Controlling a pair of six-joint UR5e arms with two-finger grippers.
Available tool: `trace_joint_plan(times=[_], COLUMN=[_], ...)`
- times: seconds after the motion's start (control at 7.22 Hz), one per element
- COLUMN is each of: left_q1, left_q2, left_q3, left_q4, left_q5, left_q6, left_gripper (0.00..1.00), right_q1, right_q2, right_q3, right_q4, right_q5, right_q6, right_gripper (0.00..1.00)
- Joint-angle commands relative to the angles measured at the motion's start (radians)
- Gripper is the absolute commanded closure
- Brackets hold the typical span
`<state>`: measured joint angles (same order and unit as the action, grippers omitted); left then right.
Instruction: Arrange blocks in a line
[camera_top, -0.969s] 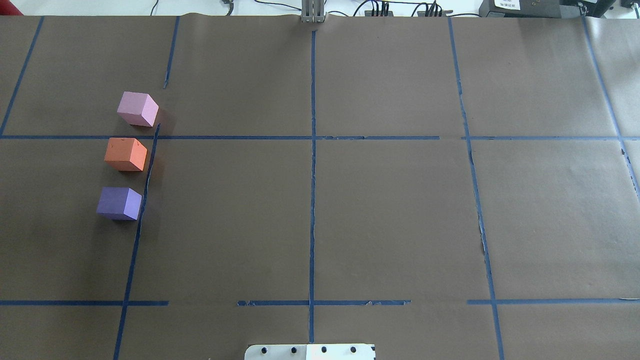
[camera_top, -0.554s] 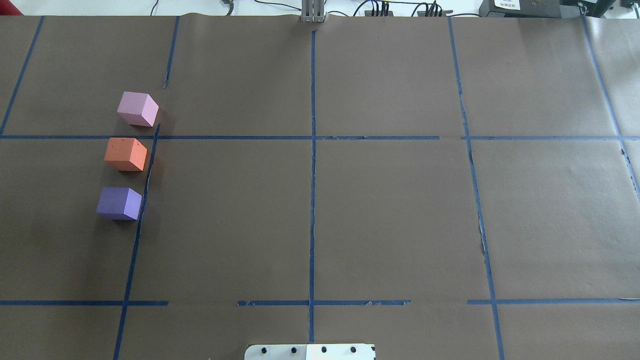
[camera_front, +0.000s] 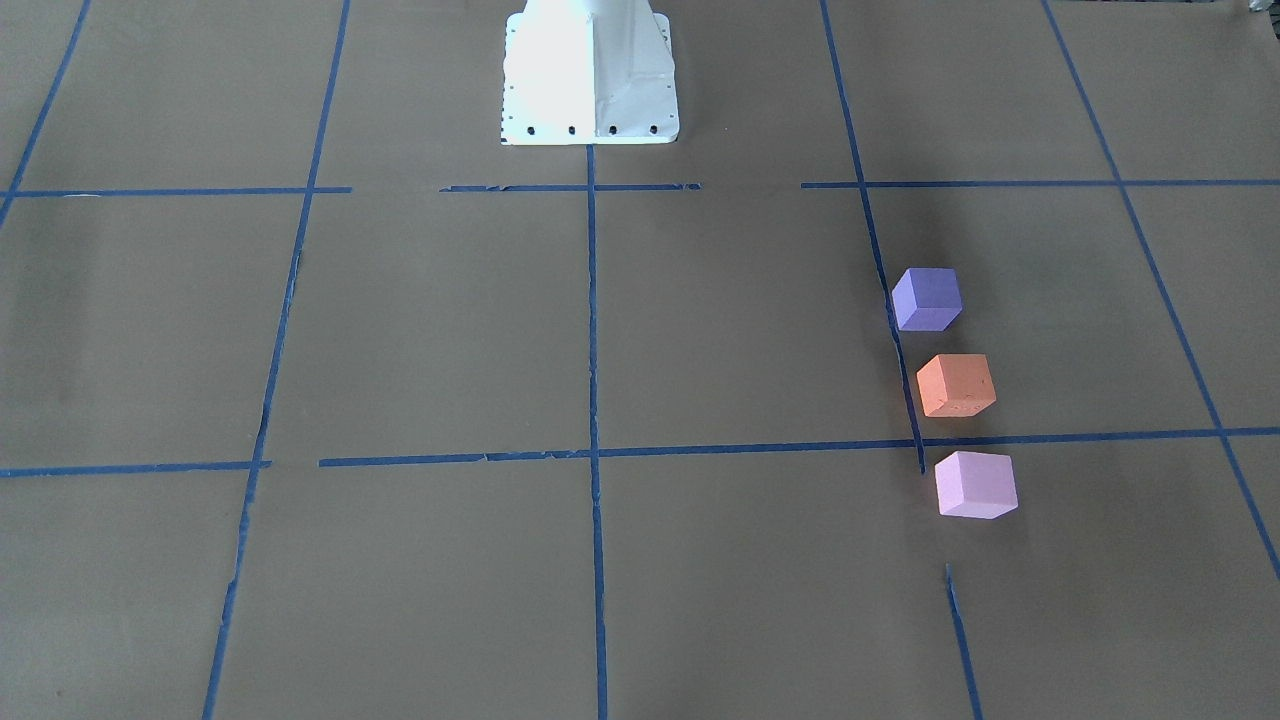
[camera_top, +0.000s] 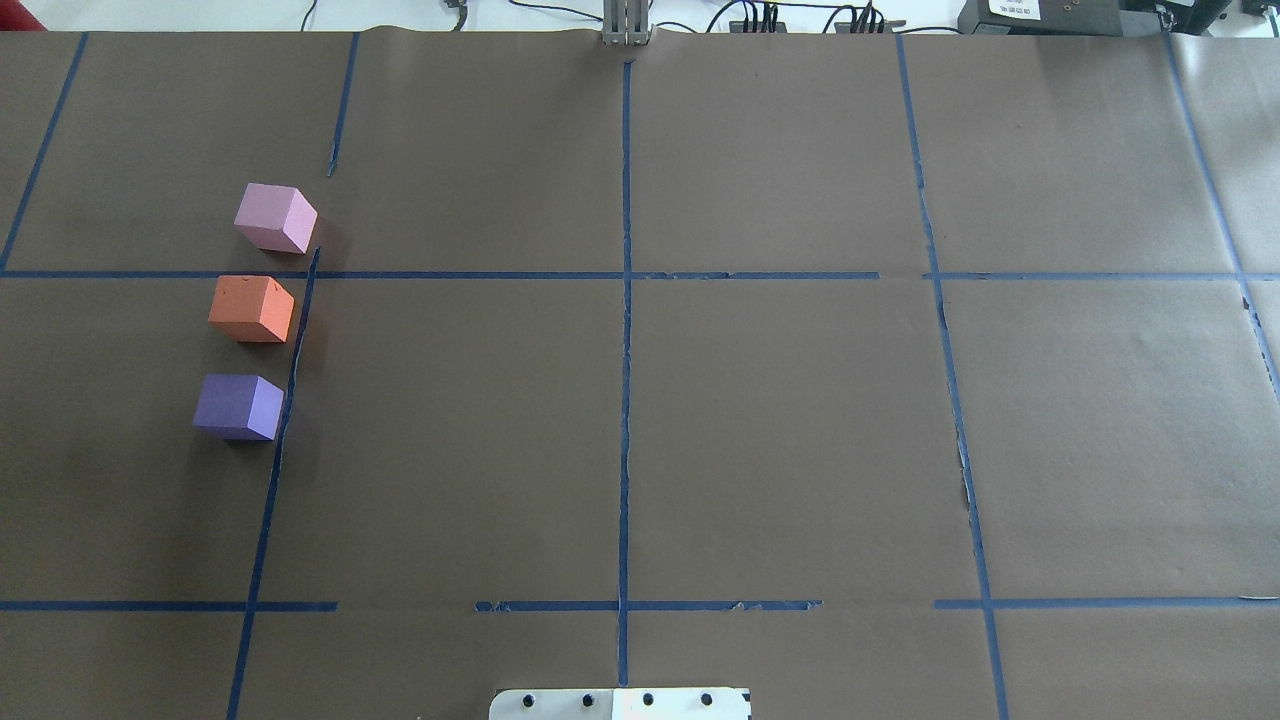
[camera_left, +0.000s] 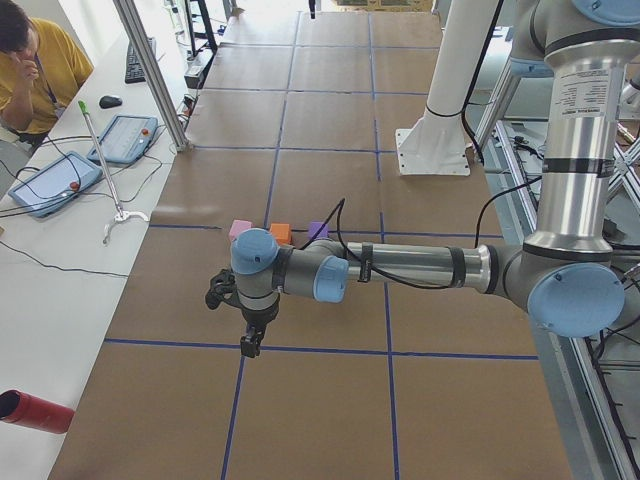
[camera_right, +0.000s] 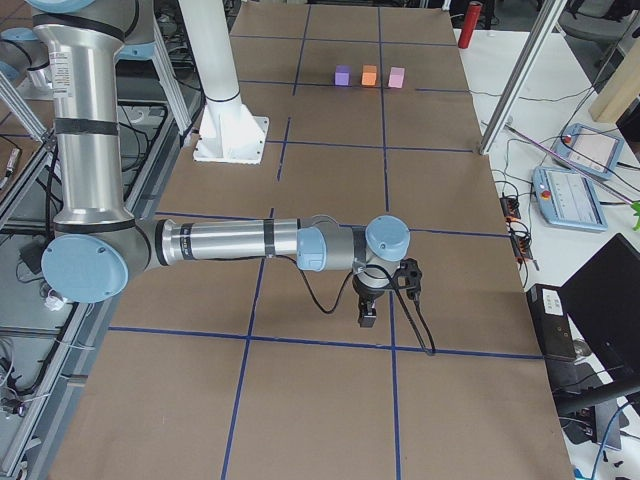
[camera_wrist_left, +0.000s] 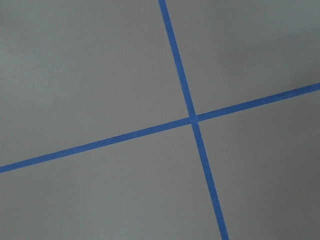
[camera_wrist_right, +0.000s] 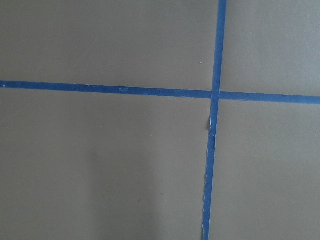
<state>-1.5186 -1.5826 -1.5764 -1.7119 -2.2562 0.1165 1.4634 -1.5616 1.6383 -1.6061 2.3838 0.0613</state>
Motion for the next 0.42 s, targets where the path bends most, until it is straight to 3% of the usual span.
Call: trace_joint_plan(times=[0.0, 0.28], left_q1=[0.000, 0.000], left_q2=[0.000, 0.000], left_q3=[-0.001, -0.005], left_q4=[0.000, 0.000], left_q5=[0.000, 0.000], left_q6=[0.000, 0.000], left_gripper=[0.00, 0.00], right_q1=[0.000, 0.000], right_q2=[0.000, 0.000], right_q3=[0.000, 0.000], right_q4=[0.000, 0.000], right_q5=[0.000, 0.000], right_q6=[0.000, 0.000], right_gripper=[0.00, 0.00])
